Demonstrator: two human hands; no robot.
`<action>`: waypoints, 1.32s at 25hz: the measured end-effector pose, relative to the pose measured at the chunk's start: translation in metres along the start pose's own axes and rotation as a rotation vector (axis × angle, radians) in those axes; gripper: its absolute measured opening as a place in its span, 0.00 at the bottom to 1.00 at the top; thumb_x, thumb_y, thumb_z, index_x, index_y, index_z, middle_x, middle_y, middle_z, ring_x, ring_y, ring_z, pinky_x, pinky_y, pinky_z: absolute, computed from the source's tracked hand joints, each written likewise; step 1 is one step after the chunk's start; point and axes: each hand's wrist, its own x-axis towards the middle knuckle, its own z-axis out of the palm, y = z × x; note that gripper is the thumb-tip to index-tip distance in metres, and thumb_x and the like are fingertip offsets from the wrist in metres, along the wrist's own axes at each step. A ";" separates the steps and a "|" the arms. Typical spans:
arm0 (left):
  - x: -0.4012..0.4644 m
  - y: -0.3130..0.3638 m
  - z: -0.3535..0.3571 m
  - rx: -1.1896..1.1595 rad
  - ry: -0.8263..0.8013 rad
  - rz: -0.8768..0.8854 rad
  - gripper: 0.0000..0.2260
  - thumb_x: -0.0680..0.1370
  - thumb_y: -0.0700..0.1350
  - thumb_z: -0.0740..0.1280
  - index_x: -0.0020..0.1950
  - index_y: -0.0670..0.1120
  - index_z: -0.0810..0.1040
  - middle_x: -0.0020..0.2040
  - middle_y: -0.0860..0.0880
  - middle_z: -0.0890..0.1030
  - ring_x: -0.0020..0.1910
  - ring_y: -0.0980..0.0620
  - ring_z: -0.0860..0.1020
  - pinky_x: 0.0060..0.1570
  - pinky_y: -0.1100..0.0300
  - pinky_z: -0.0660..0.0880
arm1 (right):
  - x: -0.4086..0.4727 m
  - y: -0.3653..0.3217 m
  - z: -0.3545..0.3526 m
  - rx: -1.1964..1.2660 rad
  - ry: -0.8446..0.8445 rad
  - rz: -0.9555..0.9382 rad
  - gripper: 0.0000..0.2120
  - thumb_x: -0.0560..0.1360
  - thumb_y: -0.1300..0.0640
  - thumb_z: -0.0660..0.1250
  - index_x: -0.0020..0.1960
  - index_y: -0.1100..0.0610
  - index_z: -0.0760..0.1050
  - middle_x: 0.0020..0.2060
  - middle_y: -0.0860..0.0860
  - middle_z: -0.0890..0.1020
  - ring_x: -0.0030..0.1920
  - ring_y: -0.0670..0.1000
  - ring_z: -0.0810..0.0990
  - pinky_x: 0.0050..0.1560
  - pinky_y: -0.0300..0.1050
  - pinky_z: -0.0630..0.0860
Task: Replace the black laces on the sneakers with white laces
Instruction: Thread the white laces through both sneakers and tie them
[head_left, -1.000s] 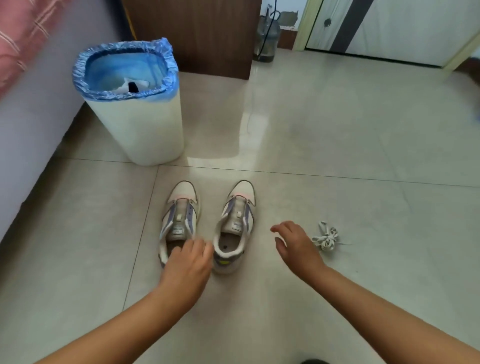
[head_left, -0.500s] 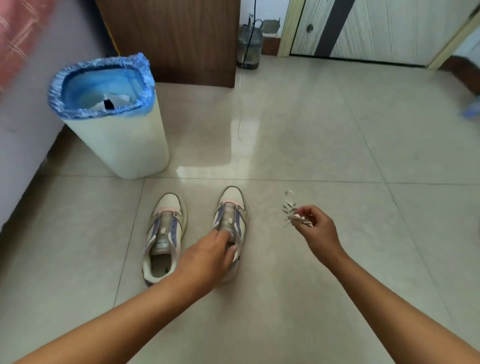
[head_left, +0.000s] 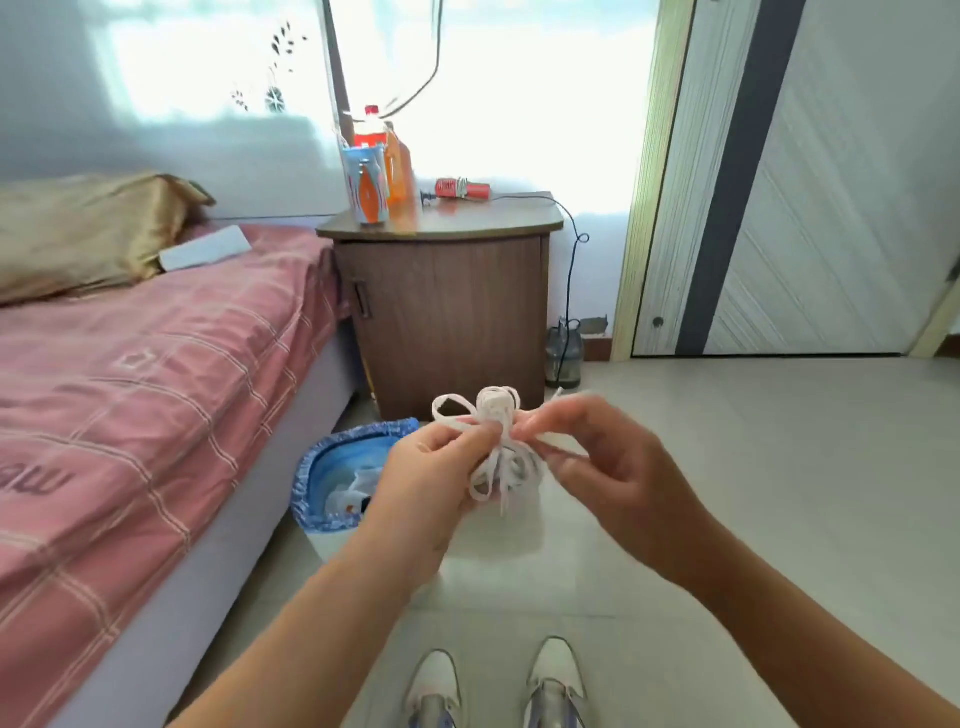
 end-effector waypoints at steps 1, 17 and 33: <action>0.001 0.017 -0.004 -0.080 -0.003 0.007 0.06 0.76 0.40 0.66 0.46 0.39 0.82 0.39 0.44 0.83 0.32 0.54 0.80 0.33 0.63 0.77 | 0.019 -0.020 -0.001 0.169 0.036 0.079 0.10 0.73 0.71 0.60 0.45 0.60 0.77 0.44 0.58 0.82 0.50 0.54 0.82 0.51 0.44 0.79; -0.039 0.019 -0.078 -0.242 -0.129 0.186 0.10 0.72 0.41 0.62 0.47 0.43 0.83 0.41 0.45 0.84 0.35 0.53 0.82 0.34 0.61 0.79 | 0.010 -0.028 0.085 0.275 -0.029 0.146 0.12 0.67 0.59 0.69 0.50 0.58 0.80 0.43 0.54 0.85 0.42 0.53 0.84 0.42 0.43 0.81; -0.063 0.030 -0.085 0.287 0.119 0.763 0.06 0.71 0.44 0.71 0.47 0.51 0.83 0.43 0.54 0.84 0.42 0.58 0.82 0.41 0.68 0.76 | 0.005 -0.048 0.088 -0.302 0.094 -0.175 0.10 0.70 0.52 0.71 0.47 0.57 0.79 0.38 0.40 0.81 0.41 0.36 0.81 0.40 0.25 0.75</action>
